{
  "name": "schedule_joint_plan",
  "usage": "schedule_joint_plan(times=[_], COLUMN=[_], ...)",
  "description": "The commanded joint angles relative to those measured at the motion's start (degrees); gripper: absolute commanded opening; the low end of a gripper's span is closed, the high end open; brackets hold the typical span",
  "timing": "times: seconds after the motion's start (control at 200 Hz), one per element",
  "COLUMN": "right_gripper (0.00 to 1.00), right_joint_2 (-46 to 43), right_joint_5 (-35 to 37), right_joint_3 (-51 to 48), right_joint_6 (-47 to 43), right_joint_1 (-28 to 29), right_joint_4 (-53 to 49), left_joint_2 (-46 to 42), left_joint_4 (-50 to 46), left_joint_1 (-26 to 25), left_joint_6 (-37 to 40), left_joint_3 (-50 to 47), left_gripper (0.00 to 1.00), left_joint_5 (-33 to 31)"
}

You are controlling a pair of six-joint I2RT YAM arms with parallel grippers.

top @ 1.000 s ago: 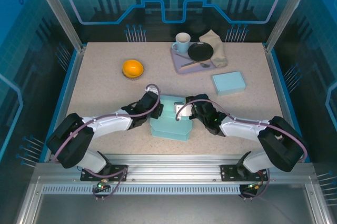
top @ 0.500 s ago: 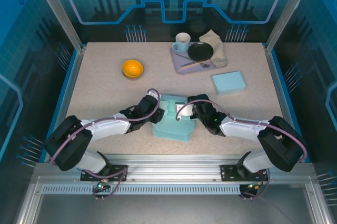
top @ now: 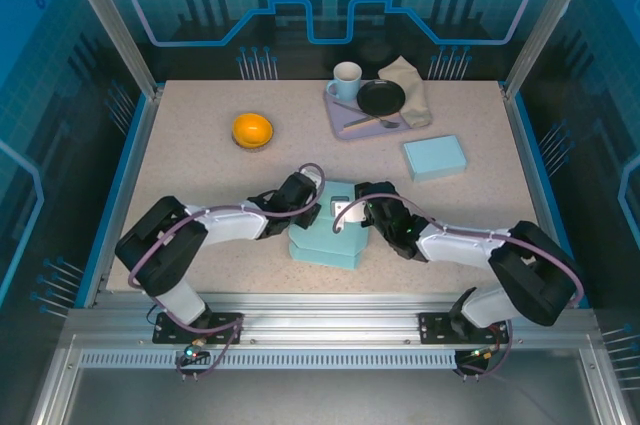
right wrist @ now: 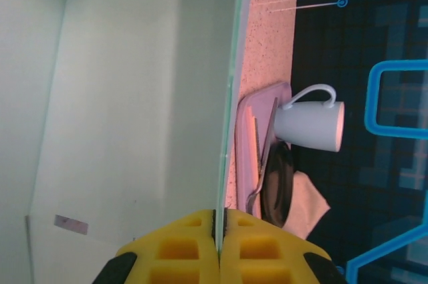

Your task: Fold the paper box

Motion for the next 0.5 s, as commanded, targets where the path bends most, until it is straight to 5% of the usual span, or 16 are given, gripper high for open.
schedule_joint_plan(times=[0.0,0.14,0.3,0.495], right_gripper=[0.00,0.00,0.00,0.00], right_joint_2=[5.79,8.76,7.77,6.49], right_joint_5=[2.35,3.51,3.79,4.75], right_joint_3=[-3.19,-3.37,-3.23,-2.59], right_joint_6=[-5.92,-5.85,-5.19,-6.07], right_joint_1=[2.51,3.34,2.22,0.50], right_joint_4=[2.90,5.10,4.12,3.24], left_joint_2=[1.58,2.12,4.37,7.90], left_joint_4=[-0.04,0.05,-5.74,-15.69], left_joint_1=[0.03,0.03,0.53,1.58], left_joint_6=[0.05,-1.04,-6.61,-14.68], left_joint_3=[1.53,1.46,4.89,9.37], left_gripper=[0.52,0.48,0.27,0.18], left_joint_5=[-6.74,-10.60,-18.77,-24.97])
